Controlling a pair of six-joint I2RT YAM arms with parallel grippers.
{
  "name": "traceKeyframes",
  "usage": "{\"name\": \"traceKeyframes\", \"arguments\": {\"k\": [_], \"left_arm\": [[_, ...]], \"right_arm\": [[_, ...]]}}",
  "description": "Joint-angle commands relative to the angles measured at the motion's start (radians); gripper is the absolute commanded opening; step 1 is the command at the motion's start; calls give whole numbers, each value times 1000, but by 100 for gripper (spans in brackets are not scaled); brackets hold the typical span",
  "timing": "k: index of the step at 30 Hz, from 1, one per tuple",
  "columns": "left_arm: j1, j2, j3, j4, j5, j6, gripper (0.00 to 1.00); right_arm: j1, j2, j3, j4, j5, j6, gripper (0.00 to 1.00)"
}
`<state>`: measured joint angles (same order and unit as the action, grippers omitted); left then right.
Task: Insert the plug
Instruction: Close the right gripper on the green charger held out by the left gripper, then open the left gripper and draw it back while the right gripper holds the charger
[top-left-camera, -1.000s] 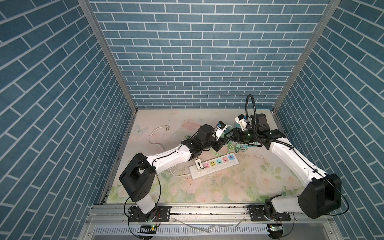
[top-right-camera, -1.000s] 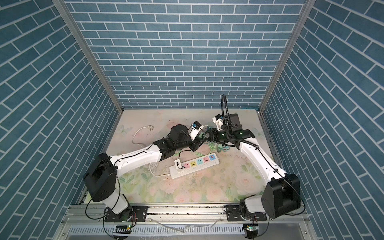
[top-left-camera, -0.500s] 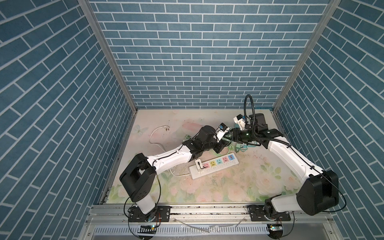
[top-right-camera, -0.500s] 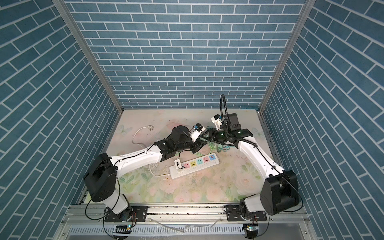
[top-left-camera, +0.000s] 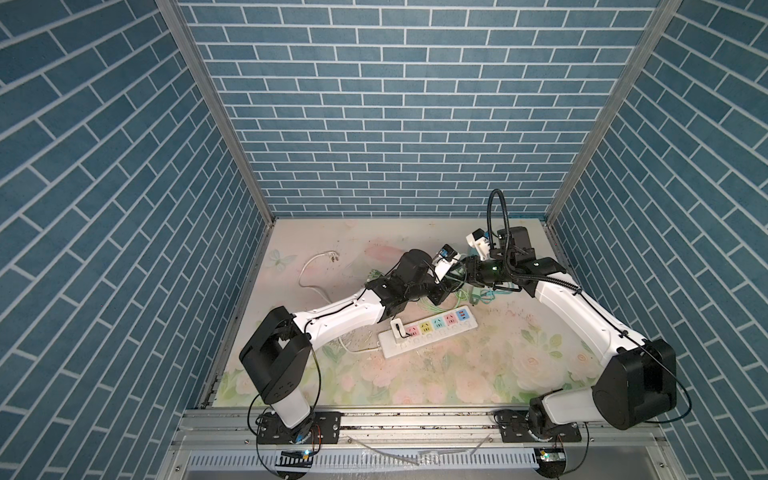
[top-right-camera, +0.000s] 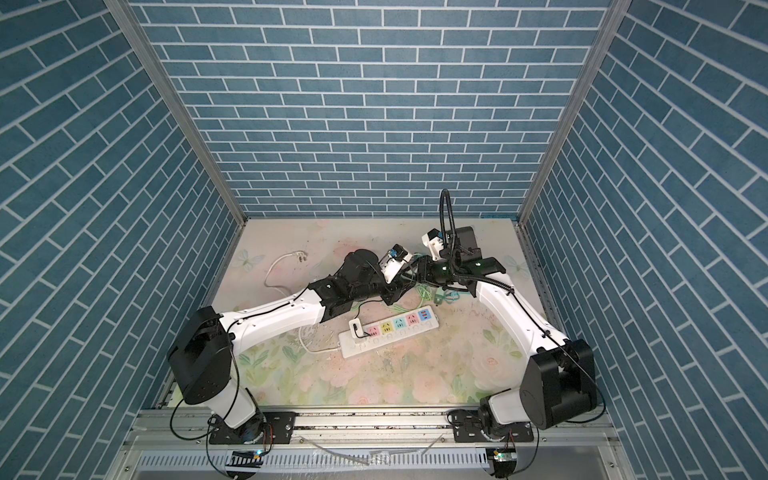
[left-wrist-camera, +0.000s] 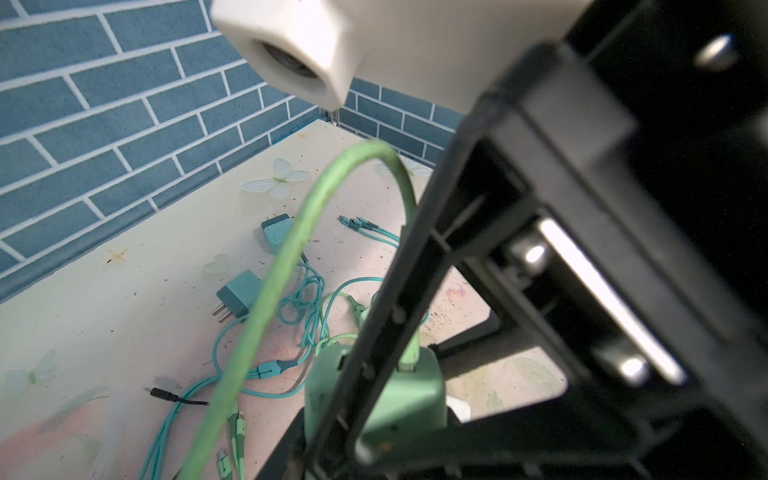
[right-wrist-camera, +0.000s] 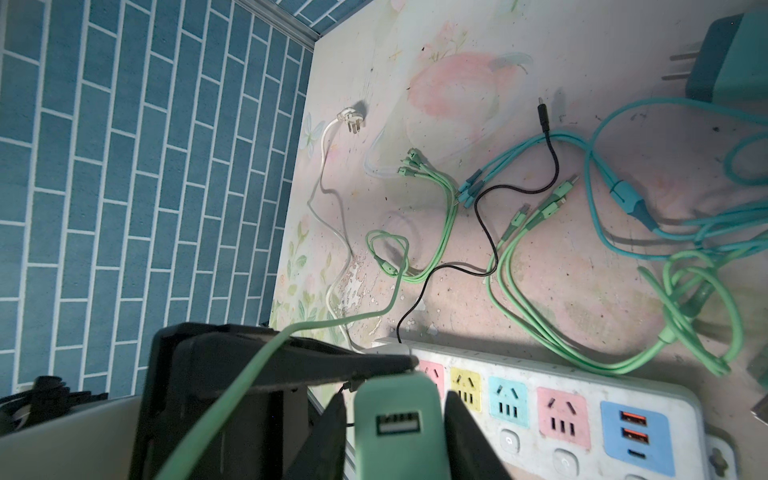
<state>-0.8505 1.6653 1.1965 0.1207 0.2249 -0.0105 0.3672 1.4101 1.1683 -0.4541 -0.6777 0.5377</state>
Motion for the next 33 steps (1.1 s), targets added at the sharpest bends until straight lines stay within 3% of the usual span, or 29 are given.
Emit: {"name": "traceKeyframes", "arguments": {"k": [1, 3, 8, 12, 13, 14, 20, 27, 33], "left_arm": [[-7, 7, 28, -13, -2, 14, 36], [-7, 8, 28, -12, -1, 11, 37], [-7, 1, 18, 0, -21, 0, 50], [-7, -6, 19, -12, -43, -13, 84], [-7, -8, 17, -17, -48, -17, 97], [-7, -14, 13, -21, -51, -21, 100], [-8, -64, -13, -75, -101, -13, 100], [-7, -136, -8, -260, 32, 2, 100], [-18, -201, -45, -414, 71, -15, 100]], "right_arm": [[-2, -10, 5, 15, -19, -2, 32], [-2, -10, 7, 15, -21, -1, 24], [0, -14, 6, 14, -20, -1, 9], [-1, -14, 17, -1, 16, -13, 5], [1, -9, 28, -16, 29, -25, 5], [-1, -1, 45, -41, 42, -41, 5], [-2, 69, 166, -194, 98, -179, 2], [0, 167, 237, -275, 97, -339, 1], [9, 257, 295, -324, 67, -427, 0]]}}
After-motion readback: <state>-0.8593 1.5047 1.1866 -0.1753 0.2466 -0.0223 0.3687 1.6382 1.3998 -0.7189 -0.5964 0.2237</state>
